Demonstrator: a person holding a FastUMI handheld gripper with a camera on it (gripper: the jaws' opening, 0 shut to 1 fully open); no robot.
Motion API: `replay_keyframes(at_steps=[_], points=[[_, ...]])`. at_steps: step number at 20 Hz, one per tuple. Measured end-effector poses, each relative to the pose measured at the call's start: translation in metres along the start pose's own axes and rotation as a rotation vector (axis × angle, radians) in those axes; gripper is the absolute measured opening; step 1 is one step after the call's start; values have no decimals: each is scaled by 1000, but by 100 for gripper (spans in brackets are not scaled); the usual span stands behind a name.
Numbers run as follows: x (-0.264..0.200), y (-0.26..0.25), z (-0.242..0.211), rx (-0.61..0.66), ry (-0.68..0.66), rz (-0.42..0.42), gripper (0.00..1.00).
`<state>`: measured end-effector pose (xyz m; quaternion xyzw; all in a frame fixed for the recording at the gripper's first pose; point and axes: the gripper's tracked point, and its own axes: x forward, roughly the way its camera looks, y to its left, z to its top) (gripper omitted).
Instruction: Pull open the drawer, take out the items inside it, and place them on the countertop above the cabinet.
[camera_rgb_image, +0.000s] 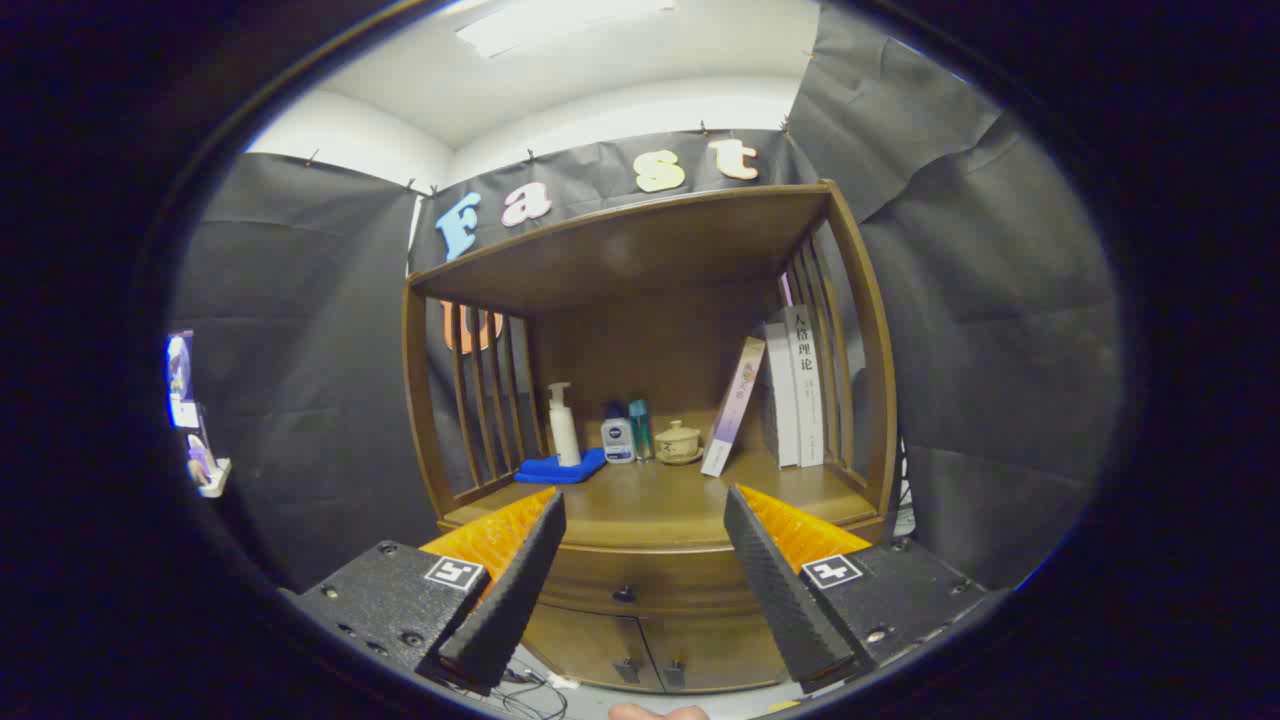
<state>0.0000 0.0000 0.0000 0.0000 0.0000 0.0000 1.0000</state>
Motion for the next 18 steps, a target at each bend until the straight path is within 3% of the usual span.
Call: replay_keyframes(at_steps=[12,18], points=[[-7,-16,15,-148,-13,-143,100],[-6,-2,15,-158,17,-133,100]])
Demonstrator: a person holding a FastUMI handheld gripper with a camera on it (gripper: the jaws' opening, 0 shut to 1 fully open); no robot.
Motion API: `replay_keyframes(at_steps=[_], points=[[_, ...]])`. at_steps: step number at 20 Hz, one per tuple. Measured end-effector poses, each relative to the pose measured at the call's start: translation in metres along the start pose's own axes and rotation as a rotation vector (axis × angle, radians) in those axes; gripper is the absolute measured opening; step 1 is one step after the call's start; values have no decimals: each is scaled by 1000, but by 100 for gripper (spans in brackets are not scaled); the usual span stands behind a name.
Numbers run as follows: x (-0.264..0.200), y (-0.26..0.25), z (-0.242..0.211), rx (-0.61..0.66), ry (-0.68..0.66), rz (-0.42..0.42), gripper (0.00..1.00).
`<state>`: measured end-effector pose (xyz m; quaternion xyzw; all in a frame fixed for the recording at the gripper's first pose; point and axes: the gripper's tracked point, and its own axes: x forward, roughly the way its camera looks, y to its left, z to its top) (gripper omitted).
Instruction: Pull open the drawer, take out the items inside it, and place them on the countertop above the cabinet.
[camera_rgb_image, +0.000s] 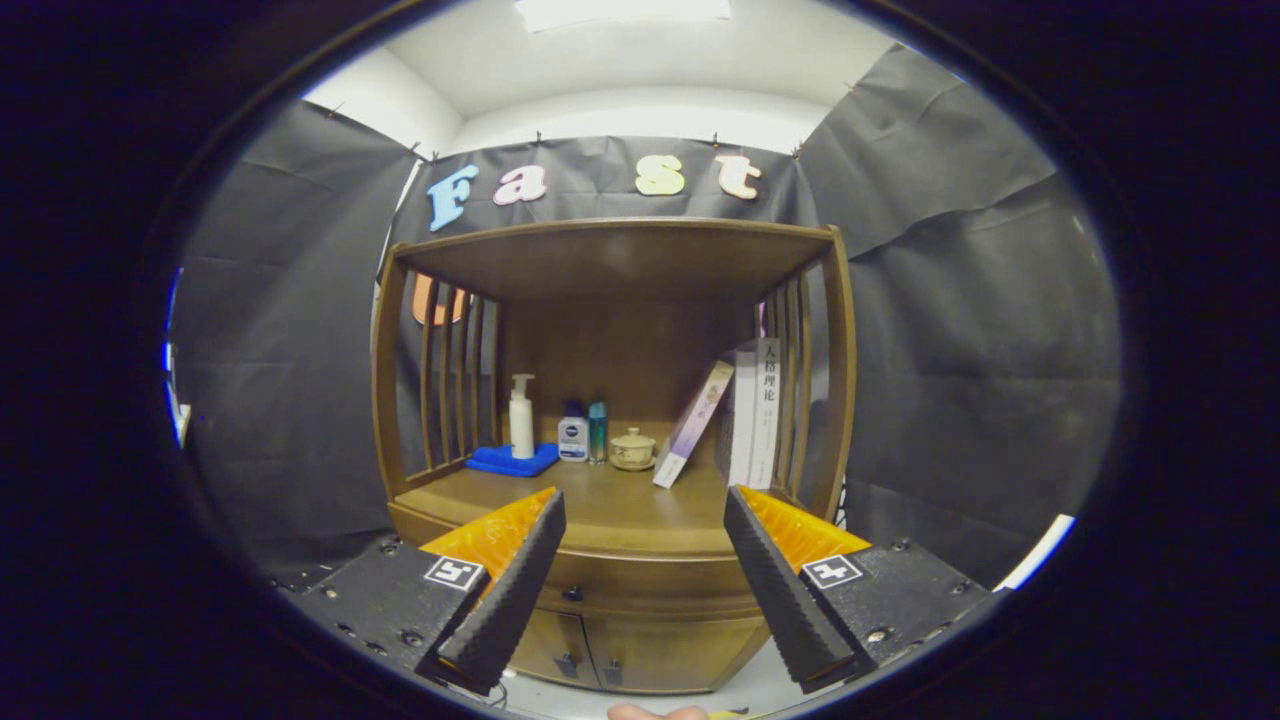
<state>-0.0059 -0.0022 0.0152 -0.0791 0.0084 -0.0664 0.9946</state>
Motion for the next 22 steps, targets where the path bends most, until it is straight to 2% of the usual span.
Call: replay_keyframes(at_steps=[9,20,22], points=[[10,14,-23,2,27,23,100],[79,57,-146,-3,272,47,100],[97,62,-163,8,310,48,97]])
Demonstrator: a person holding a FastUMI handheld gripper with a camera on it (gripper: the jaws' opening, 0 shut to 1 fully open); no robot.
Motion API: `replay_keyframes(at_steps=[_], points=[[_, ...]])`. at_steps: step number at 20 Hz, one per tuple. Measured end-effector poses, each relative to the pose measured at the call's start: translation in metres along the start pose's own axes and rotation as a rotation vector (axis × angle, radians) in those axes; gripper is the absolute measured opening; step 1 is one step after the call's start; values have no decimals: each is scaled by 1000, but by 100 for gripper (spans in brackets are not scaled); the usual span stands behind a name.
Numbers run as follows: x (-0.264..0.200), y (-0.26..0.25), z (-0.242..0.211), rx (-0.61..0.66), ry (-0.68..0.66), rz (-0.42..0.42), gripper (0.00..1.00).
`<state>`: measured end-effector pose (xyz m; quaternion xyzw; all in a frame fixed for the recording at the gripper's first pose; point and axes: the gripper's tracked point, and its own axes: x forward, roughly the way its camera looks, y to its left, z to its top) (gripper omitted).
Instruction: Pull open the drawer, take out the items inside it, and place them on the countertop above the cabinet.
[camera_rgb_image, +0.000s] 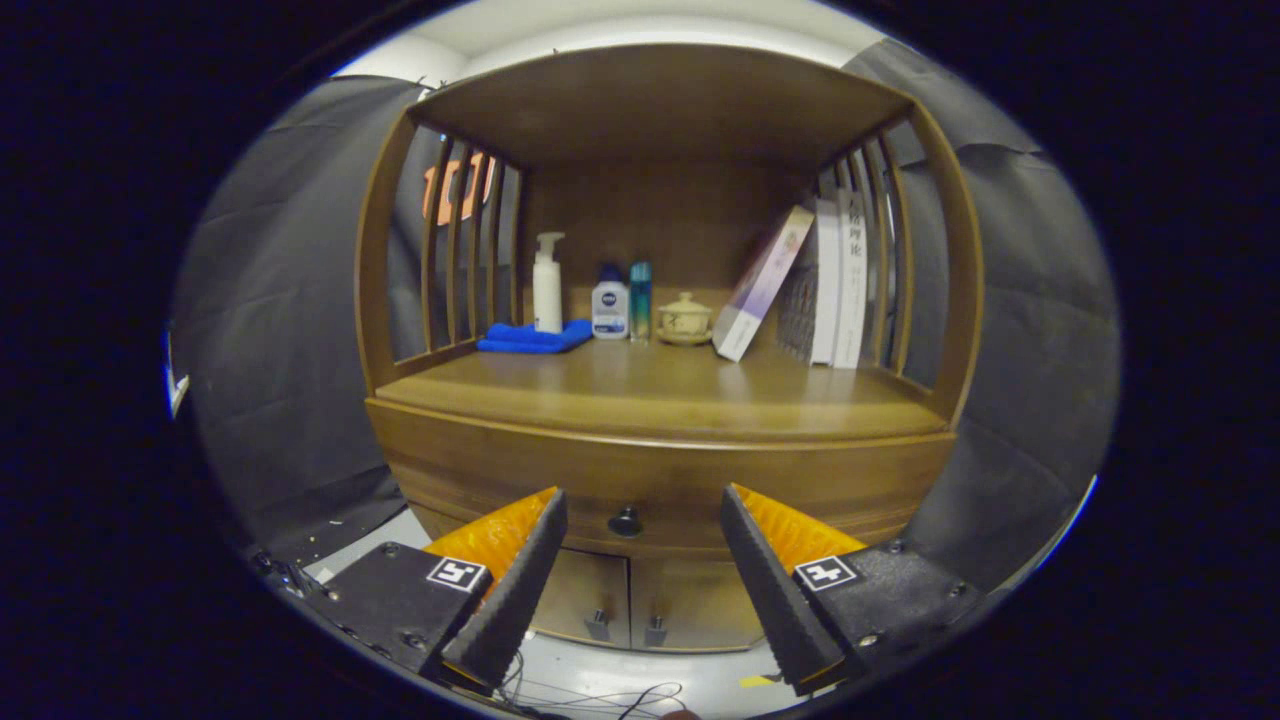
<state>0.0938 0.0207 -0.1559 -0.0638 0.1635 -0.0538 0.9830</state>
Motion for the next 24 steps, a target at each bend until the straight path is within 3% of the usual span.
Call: replay_keyframes(at_steps=[9,15,21,24], points=[[59,3,-36,33,89,-87,65],[63,9,-39,49,45,-103,31],[63,9,-41,87,53,-105,21],[60,8,-42,78,63,-108,20]])
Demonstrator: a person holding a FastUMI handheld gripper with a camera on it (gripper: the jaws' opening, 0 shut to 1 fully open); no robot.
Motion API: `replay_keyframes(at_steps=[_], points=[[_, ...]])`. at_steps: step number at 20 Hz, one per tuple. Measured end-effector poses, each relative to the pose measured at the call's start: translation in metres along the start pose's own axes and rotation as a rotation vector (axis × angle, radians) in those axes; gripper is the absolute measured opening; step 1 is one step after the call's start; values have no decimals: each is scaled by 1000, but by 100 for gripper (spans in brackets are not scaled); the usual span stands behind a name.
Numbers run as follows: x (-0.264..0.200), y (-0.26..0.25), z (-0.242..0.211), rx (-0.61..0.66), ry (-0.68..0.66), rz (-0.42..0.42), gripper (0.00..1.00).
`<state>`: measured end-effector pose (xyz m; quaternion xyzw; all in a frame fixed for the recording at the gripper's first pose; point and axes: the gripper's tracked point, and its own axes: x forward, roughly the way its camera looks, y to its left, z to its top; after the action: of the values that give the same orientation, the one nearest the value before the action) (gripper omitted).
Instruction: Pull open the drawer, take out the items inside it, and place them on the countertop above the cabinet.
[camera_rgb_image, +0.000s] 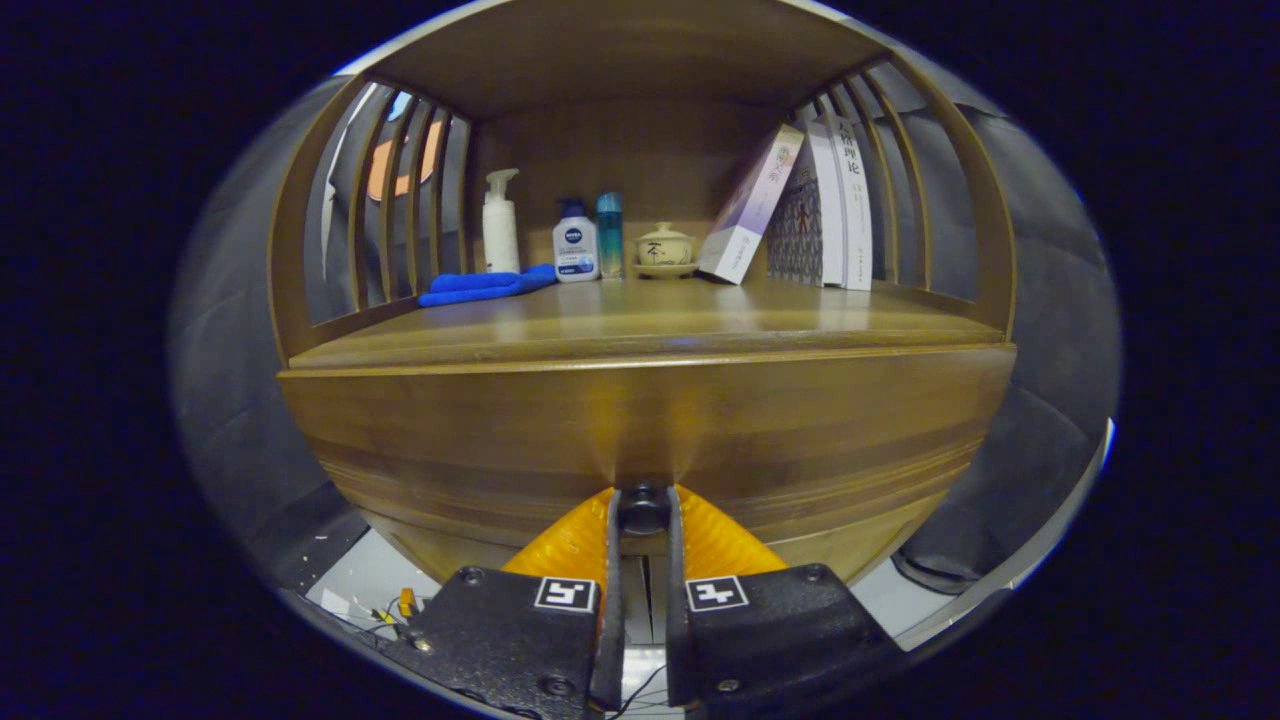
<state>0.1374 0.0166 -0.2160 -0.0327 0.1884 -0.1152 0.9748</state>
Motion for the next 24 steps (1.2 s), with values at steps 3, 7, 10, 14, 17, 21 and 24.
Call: replay_keyframes(at_steps=[3,7,10,14,17,21,24], points=[[-14,0,-5,4,5,4,20],[-32,-1,-13,4,11,18,20],[-50,-3,-21,1,8,24,20],[-75,-4,-31,2,14,50,20],[-95,-6,-39,-3,11,59,20],[-114,-9,-51,-5,23,73,20],[-127,-9,-60,-13,20,81,20]])
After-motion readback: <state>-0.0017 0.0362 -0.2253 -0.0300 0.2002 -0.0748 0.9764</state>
